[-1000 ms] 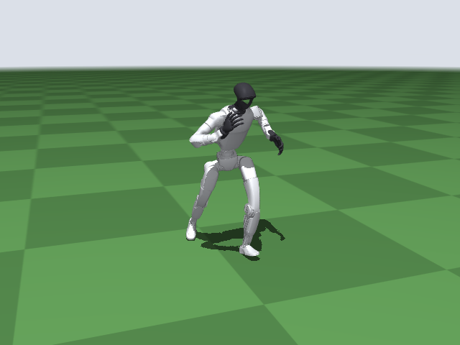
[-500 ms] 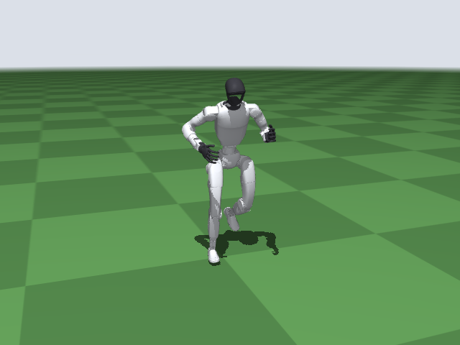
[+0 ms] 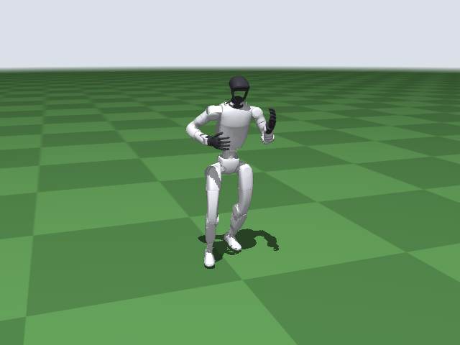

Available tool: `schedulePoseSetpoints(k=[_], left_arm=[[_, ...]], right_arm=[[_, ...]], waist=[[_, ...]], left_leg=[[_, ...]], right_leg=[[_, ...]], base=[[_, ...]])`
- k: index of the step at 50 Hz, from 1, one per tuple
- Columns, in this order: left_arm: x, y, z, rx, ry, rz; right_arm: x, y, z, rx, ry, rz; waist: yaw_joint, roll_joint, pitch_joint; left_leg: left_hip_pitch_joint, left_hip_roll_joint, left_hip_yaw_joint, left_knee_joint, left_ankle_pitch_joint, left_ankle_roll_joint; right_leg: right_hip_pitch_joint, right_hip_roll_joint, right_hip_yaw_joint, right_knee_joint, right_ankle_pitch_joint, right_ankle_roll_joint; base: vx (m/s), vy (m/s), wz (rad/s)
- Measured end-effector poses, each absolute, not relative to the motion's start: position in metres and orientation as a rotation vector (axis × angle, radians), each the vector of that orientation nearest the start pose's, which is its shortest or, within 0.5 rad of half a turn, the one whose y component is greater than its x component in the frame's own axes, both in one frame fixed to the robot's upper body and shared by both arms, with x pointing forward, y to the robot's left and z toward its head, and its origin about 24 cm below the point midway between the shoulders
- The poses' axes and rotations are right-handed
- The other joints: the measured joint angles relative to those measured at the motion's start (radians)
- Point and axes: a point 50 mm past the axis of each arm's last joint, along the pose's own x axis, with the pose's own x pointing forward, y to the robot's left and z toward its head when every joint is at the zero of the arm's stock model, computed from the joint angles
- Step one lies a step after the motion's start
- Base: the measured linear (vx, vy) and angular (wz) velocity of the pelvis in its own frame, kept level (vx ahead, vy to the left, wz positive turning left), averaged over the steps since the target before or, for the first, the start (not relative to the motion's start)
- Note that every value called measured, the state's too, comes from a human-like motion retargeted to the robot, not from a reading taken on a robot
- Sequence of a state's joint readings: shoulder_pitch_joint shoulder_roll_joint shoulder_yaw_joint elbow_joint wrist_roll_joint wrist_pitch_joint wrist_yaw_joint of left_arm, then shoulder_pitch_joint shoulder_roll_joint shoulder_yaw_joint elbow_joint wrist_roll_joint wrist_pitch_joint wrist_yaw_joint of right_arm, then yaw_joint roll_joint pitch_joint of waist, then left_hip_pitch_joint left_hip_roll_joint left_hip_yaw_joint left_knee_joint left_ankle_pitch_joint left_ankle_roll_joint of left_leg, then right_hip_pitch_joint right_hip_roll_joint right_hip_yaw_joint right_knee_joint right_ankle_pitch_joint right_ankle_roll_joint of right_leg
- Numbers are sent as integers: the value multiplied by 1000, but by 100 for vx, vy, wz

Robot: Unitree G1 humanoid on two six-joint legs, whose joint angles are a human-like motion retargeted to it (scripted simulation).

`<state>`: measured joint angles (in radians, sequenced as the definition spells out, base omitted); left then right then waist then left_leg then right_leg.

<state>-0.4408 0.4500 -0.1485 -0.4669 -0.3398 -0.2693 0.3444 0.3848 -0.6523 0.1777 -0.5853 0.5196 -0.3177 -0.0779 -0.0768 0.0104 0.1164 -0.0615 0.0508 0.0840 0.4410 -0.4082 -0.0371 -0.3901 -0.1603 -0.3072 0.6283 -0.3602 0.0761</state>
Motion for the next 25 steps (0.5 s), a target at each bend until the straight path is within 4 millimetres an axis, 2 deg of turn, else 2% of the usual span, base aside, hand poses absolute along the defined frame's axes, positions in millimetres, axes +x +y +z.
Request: schedulePoseSetpoints(k=[2,3,5,7,8,10,12,13,15,17,18,20,22,23,25], left_arm=[[226,148,273,-161,-1125,-89],[222,150,272,-148,-1132,-82],[216,153,259,-102,-1084,-107],[221,155,231,-38,-943,-135],[226,157,212,-19,-843,-136],[231,172,164,-3,-591,-100],[215,197,121,-25,-363,-44],[204,205,110,-36,-298,-43],[175,223,105,-74,-213,-33],[150,233,108,-78,-151,-29],[141,235,109,-71,-130,-28],[128,237,115,-58,-126,-29],[128,233,123,-64,-173,-20],[133,230,127,-82,-211,-12],[156,218,134,-127,-305,-20]], right_arm=[[158,-185,123,-14,-260,364],[156,-186,120,-55,-227,403],[162,-188,120,-152,-217,437],[181,-185,123,-214,-270,421],[195,-184,126,-223,-302,397],[228,-184,138,-246,-384,333],[251,-177,168,-279,-538,294],[256,-167,189,-264,-636,301],[250,-146,223,-180,-810,348],[231,-128,239,-108,-919,428],[221,-122,242,-85,-953,474],[204,-115,241,-39,-981,555],[200,-112,230,-16,-939,593],[202,-111,222,-13,-895,594],[215,-109,195,7,-748,559]], waist=[[-128,21,-12],[-179,12,4],[-225,-36,62],[-171,-39,106],[-126,-26,124],[-15,6,151],[107,9,136],[162,-5,119],[265,-53,63],[358,-79,26],[401,-67,23],[467,-15,39],[476,23,54],[464,19,64],[413,-35,99]], left_leg=[[113,-13,-66,-15,167,16],[186,-26,-91,-13,236,29],[299,-66,-121,67,263,53],[194,-94,-99,364,145,95],[106,-92,-75,512,87,118],[-76,-51,-14,724,-17,158],[-242,-13,58,772,-75,164],[-323,-26,83,727,-85,193],[-427,-39,157,535,-41,189],[-404,-43,232,188,64,134],[-354,-36,257,-6,109,83],[-255,2,255,-298,129,-40],[-228,42,175,-365,159,-96],[-232,41,124,-336,204,-77],[-276,-18,40,-145,212,45]], right_leg=[[40,-10,-60,-332,118,56],[75,-29,-70,-448,138,94],[147,-84,-54,-548,109,156],[171,-95,8,-525,158,157],[175,-85,36,-474,175,132],[163,-49,83,-290,80,60],[153,-27,124,-102,-70,15],[179,-24,135,-103,-101,15],[227,-29,167,-77,-103,16],[295,-15,220,-13,3,10],[333,11,255,47,75,10],[396,86,315,214,166,26],[396,127,326,388,99,-14],[359,122,320,481,43,-38],[247,63,313,630,-65,-64]], base=[[211,-32,164],[214,-45,136],[209,-50,73],[186,-47,-29],[177,-43,-68],[176,-40,-95],[180,-33,-110],[178,-25,-98],[186,-17,-99],[198,-4,-114],[203,6,-122],[204,11,-108],[193,13,-44],[179,12,14],[166,9,71]])
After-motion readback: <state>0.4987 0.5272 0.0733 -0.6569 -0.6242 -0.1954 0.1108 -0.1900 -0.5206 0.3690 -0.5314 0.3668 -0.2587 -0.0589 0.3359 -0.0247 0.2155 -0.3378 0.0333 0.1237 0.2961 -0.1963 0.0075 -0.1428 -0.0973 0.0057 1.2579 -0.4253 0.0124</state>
